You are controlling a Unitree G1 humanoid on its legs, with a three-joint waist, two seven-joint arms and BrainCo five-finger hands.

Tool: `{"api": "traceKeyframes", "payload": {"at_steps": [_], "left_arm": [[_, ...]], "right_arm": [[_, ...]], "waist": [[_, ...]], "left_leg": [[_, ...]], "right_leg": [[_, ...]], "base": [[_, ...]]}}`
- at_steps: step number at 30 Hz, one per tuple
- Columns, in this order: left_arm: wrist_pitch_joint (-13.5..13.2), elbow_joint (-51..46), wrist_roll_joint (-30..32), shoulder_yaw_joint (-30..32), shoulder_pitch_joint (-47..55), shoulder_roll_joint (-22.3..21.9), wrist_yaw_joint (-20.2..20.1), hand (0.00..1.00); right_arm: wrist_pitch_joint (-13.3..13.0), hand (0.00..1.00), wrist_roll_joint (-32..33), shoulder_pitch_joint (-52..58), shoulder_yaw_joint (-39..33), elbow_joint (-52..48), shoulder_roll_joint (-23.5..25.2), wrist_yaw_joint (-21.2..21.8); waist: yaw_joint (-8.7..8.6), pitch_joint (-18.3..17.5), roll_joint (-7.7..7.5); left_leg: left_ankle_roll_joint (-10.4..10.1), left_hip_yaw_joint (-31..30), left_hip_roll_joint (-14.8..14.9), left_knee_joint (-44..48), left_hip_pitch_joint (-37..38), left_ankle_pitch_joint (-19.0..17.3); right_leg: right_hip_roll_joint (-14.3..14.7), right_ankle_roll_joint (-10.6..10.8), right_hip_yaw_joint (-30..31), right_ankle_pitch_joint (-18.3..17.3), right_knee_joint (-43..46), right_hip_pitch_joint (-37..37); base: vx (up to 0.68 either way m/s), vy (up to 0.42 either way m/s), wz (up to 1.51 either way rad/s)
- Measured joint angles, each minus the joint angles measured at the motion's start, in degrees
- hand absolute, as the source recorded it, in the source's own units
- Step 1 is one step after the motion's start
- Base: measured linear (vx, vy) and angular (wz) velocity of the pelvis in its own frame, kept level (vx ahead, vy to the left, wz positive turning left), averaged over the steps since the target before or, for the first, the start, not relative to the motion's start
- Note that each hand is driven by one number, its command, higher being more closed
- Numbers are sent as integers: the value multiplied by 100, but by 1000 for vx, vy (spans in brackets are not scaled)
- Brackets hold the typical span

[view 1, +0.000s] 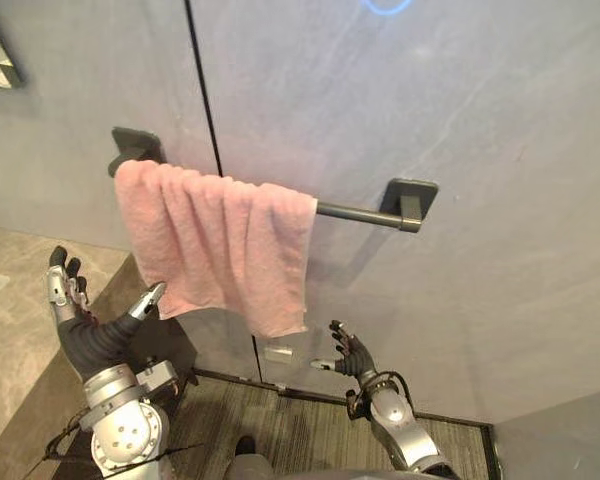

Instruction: Organize washtable

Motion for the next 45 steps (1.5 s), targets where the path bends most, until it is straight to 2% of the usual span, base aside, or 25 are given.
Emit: {"api": "traceKeyframes", "payload": {"at_steps": [4, 8, 11, 15, 18, 19, 22, 23, 28, 33, 37, 42, 45], "left_arm": [[131, 314, 15, 193, -273, 52, -96, 0], [286, 551, 55, 521, -643, 61, 216, 0], [328, 553, 64, 712, -731, 60, 385, 0], [375, 555, 67, 781, -736, 19, 422, 0], [374, 555, 67, 780, -737, 17, 411, 0], [373, 555, 64, 713, -740, 21, 390, 0], [371, 555, 20, 658, -742, 25, 261, 0], [369, 555, -55, 610, -742, 27, 152, 100], [342, 555, -186, 422, -773, 37, 25, 100], [305, 555, -213, 434, -781, 37, 32, 100], [270, 555, -217, 436, -861, 32, 47, 100], [255, 556, -257, 421, -946, 25, 164, 100], [254, 557, -256, 417, -946, 25, 161, 100]], "right_arm": [[50, 0, 0, 27, -6, 13, -7, 90], [51, 0, 172, 157, 0, 11, 3, 176], [51, 0, 301, 396, -2, -20, 7, 285], [52, 0, 617, 622, -50, -57, 4, 393], [49, 0, 1212, 770, -161, -380, 18, 406], [22, 0, 1643, 800, -207, -604, 17, 414], [0, 0, 2044, 829, -211, -894, 17, 496], [-27, 0, 2203, 870, -201, -1108, 18, 526], [-171, 0, 2467, 847, -176, -1682, 18, 530], [-205, 0, 3039, 843, -127, -2223, 11, 510], [-268, 0, 3145, 819, -70, -2507, -30, 487], [-269, 0, 3136, 727, 421, -3074, -364, 341], [-270, 0, 2917, 578, 732, -3435, -479, 342]], "waist": [[-41, -62, 36], [-106, -102, 165], [-113, -112, 184], [-116, -136, 215], [-116, -136, 241], [-117, -147, 250], [-116, -149, 257], [-114, -152, 262], [-117, -151, 271], [-114, -139, 324], [-118, -127, 361], [-158, -108, 397], [-169, -99, 425]], "left_leg": [[-20, 181, 2, -135, 121, 52], [4, 401, -6, -367, 284, 102], [7, 526, -4, -506, 368, 102], [14, 592, -8, -624, 365, 126], [-9, 683, -2, -629, 329, 144], [-9, 724, -2, -628, 323, 142], [-8, 786, 6, -627, 272, 141], [-8, 861, 8, -627, 267, 140], [14, 993, 1, -626, 254, 121], [29, 1157, 3, -597, 113, 112], [33, 1198, -14, -585, 73, 110], [33, 1196, -5, -479, -71, 112], [34, 1178, -7, -475, -78, 112]], "right_leg": [[10, 9, 179, 44, -33, -10], [-3, 39, 420, 98, -36, -95], [-7, 40, 514, 98, -41, -134], [-6, 42, 569, 100, -43, -228], [-7, 57, 602, 108, -41, -292], [-11, 60, 649, 110, -41, -330], [-11, 90, 713, 128, -41, -416], [-12, 107, 760, 140, -41, -463], [-31, 157, 912, 170, -40, -562], [-70, 179, 1065, 236, -36, -790], [-82, 199, 1176, 259, -30, -879], [-82, 203, 1197, 294, -20, -984], [-78, 202, 1191, 295, -19, -984]], "base": [[48, -5, -26], [29, 9, -25], [10, 5, -19], [8, -2, -9], [19, -2, -9], [17, -1, -11], [11, 0, -14], [15, 2, -21], [10, 10, -16], [-9, 18, -15], [-3, 13, -12], [-2, 3, -3], [0, 0, 0]]}}
